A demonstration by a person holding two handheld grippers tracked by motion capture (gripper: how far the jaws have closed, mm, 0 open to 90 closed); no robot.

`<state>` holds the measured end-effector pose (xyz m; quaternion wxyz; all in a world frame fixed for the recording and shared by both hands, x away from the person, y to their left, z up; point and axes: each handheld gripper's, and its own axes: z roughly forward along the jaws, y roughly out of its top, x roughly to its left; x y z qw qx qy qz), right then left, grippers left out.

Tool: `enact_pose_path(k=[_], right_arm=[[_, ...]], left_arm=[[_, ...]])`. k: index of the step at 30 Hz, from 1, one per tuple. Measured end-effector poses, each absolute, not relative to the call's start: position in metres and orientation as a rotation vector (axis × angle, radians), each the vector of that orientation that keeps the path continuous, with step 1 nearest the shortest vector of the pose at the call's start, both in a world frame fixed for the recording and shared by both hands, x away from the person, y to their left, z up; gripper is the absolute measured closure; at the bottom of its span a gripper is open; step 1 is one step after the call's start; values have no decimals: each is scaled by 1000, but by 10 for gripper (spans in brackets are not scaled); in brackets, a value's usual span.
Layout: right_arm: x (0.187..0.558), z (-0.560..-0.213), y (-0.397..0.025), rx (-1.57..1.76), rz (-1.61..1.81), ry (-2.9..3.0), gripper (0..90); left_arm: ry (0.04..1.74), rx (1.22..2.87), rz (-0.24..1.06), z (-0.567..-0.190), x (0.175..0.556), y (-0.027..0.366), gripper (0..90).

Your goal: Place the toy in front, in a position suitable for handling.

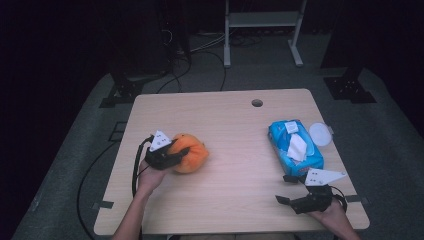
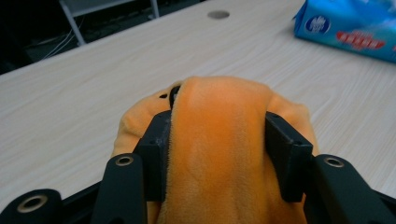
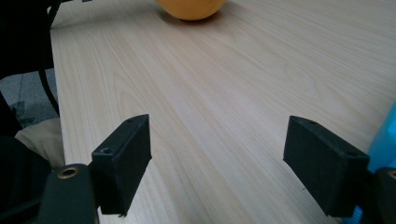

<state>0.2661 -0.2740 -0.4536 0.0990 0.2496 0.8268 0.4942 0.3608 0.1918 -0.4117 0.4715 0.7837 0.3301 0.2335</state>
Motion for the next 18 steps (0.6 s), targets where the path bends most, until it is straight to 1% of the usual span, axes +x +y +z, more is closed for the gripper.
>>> enact_pose_path(k=[4,7,10,11,12,13,17,18], right_arm=[[267,-453,-278,756,1477,2425,220],[267,-451,-283,775,1490,2399,223],[267,-451,-285,781,1497,2387,223],[267,-449,-288,789,1499,2373,223],[267,-449,-288,789,1499,2373,223],[267,-447,-291,793,1502,2355,223],[267,-443,-298,808,1508,2308,224],[267,-442,-300,809,1507,2294,224]], left_arm=[[762,1871,557,-398,355,184,504],[697,1867,534,-388,347,167,503],[668,1859,500,-386,344,157,503],[643,1852,467,-387,340,145,502],[643,1852,467,-387,340,145,502],[616,1849,442,-388,336,133,501],[569,1844,398,-392,329,109,499],[569,1844,398,-392,329,109,498]])
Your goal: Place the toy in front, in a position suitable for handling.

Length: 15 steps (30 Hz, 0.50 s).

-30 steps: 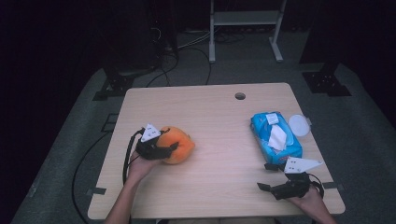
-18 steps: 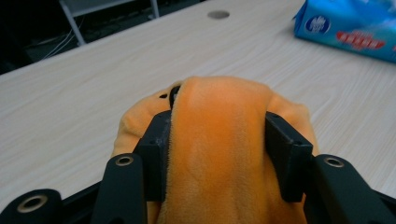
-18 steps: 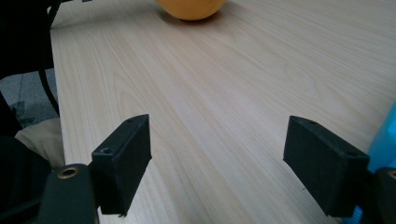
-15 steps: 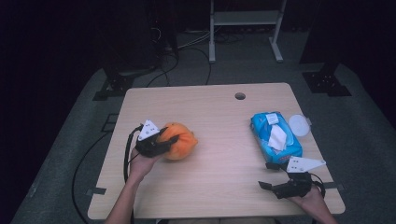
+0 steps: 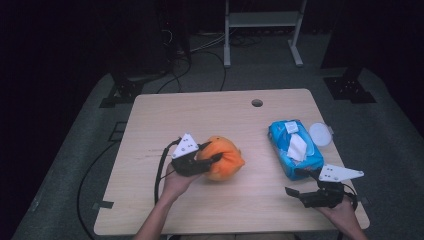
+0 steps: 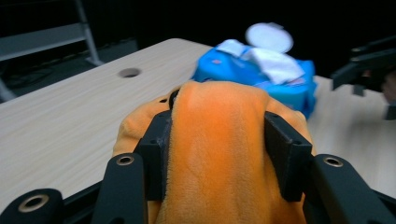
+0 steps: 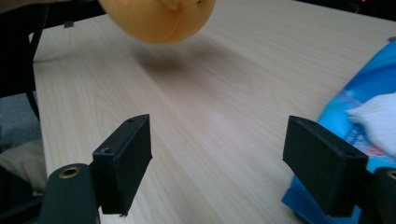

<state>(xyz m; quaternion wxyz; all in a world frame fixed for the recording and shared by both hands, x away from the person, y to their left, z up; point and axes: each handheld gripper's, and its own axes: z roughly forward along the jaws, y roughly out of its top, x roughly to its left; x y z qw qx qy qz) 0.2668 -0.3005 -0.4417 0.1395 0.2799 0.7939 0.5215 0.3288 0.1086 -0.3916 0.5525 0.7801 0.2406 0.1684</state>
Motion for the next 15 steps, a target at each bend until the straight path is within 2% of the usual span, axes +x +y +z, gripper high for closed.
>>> enact_pose_path(k=[6,15], right_arm=[[273,-431,-311,829,1477,2238,230],[306,-410,-323,842,1347,2192,271]], left_arm=[[517,1887,385,-407,319,70,490],[536,1944,441,-431,305,57,447]])
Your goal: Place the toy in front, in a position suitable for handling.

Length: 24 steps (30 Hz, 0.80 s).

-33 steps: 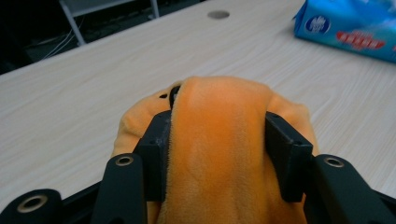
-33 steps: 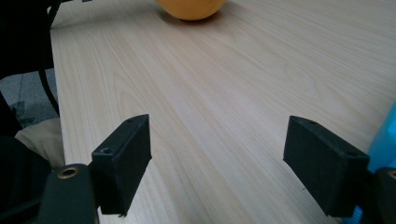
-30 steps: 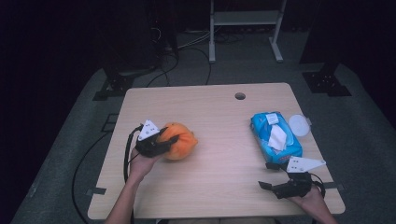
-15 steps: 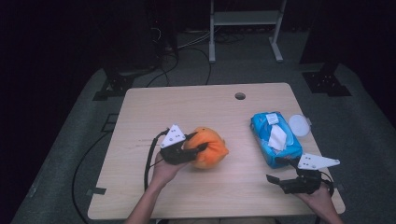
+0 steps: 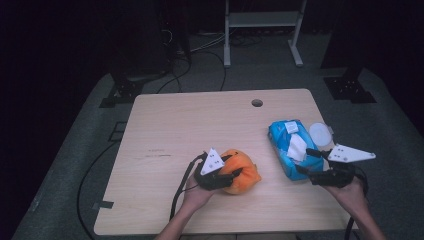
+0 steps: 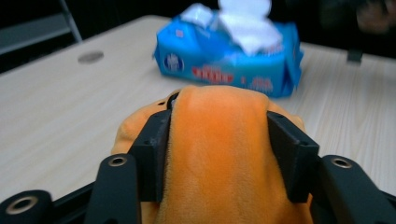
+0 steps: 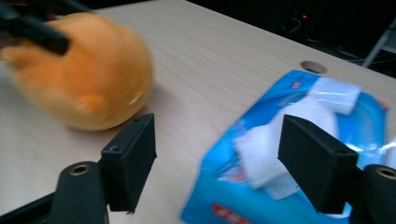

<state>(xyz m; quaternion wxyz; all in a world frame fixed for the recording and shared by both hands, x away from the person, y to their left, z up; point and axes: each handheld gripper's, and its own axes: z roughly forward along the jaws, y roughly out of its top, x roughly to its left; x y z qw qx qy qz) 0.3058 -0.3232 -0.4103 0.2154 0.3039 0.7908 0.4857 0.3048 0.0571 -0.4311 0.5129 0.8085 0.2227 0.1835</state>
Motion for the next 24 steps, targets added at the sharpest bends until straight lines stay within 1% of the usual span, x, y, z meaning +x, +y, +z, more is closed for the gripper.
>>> enact_pose_path(k=[1,3,5,8,9,10,13,15,16,17,18,20,21,22,24], right_arm=[[313,-410,-324,845,1314,2196,271],[331,-411,-326,873,1263,2200,302],[340,-410,-325,865,1232,2209,335],[354,-409,-324,874,1172,2222,410],[354,-409,-324,874,1172,2222,410],[363,-410,-324,887,1150,2234,452],[371,-412,-323,911,1121,2261,469],[381,-417,-324,953,1088,2282,534],[381,-417,-324,953,1088,2282,534],[382,-418,-324,967,1085,2283,577],[384,-421,-326,985,1091,2293,701],[385,-423,-328,1002,1095,2304,817],[385,-423,-328,1002,1095,2304,817],[385,-422,-331,1014,1115,2289,847],[383,-416,-334,1021,1147,2266,853]], left_arm=[[543,1929,450,-432,302,58,447],[573,1922,439,-433,299,60,389],[578,1924,431,-433,296,62,354],[583,1943,415,-431,291,63,263],[583,1943,415,-431,291,63,247],[580,1950,400,-430,288,64,233],[578,1960,393,-429,285,66,212],[574,1964,384,-429,282,69,200],[574,1964,384,-429,282,69,196],[574,1966,380,-429,282,70,196],[574,1957,368,-428,283,74,184],[578,1944,359,-426,285,78,154],[578,1944,359,-426,285,78,136],[576,1928,361,-423,288,83,123],[573,1914,379,-421,290,88,115]])
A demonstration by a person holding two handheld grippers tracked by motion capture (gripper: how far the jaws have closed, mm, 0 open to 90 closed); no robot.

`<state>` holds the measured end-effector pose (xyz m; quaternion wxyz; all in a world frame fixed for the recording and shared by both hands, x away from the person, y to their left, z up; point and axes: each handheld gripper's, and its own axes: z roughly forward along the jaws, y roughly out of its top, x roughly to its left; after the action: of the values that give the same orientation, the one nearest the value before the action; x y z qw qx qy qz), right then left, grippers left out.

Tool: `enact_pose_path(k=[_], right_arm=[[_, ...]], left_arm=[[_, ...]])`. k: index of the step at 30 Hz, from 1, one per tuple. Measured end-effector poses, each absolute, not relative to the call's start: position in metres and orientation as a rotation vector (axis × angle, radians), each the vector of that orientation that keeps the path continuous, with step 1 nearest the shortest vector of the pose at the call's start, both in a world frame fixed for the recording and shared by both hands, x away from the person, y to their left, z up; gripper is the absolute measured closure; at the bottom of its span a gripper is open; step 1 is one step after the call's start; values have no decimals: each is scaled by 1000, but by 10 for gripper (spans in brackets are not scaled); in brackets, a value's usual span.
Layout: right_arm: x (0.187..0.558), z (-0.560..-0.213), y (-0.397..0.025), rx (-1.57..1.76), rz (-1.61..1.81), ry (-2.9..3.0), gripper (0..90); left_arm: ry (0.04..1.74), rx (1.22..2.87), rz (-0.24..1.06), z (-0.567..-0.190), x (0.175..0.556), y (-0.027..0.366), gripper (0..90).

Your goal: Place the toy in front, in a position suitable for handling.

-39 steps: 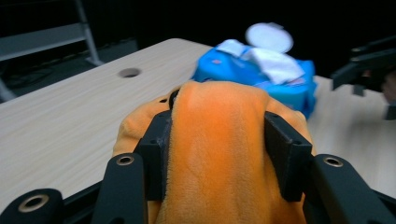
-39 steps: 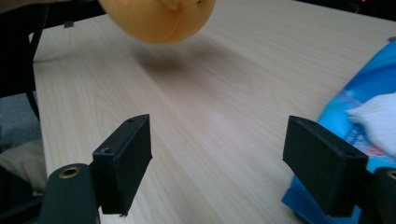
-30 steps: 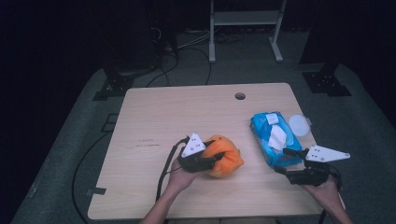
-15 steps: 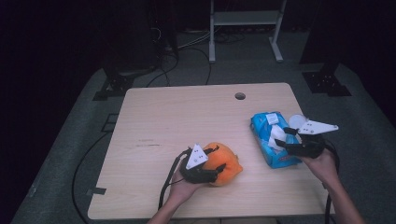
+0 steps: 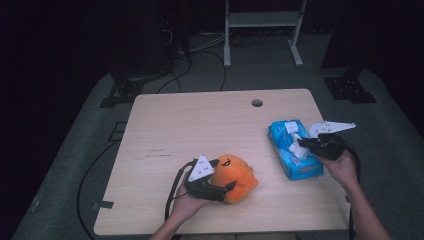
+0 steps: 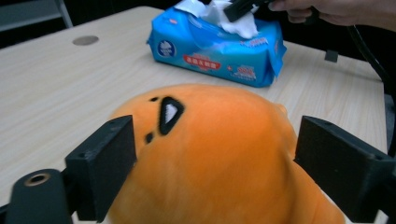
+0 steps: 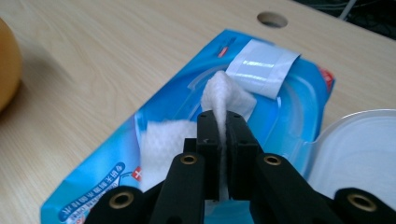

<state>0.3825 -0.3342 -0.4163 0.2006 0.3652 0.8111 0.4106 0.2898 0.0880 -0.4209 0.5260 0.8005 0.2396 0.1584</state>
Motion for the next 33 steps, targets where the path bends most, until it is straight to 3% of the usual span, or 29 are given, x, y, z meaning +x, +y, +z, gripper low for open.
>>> enact_pose_path(k=[8,16,20,24,30,33], right_arm=[[345,-384,-321,855,1303,2273,854],[298,-366,-265,610,1502,2377,854],[286,-369,-232,514,1578,2489,853],[287,-382,-206,468,1554,2578,853],[299,-405,-183,498,1417,2568,839],[302,-409,-176,499,1400,2550,789]], left_arm=[[591,1864,413,-416,302,106,209],[619,1839,386,-416,323,105,238],[595,1875,294,-418,336,94,242],[574,1914,194,-422,338,93,313],[539,1946,151,-422,326,102,357],[569,1956,124,-425,317,109,346]])
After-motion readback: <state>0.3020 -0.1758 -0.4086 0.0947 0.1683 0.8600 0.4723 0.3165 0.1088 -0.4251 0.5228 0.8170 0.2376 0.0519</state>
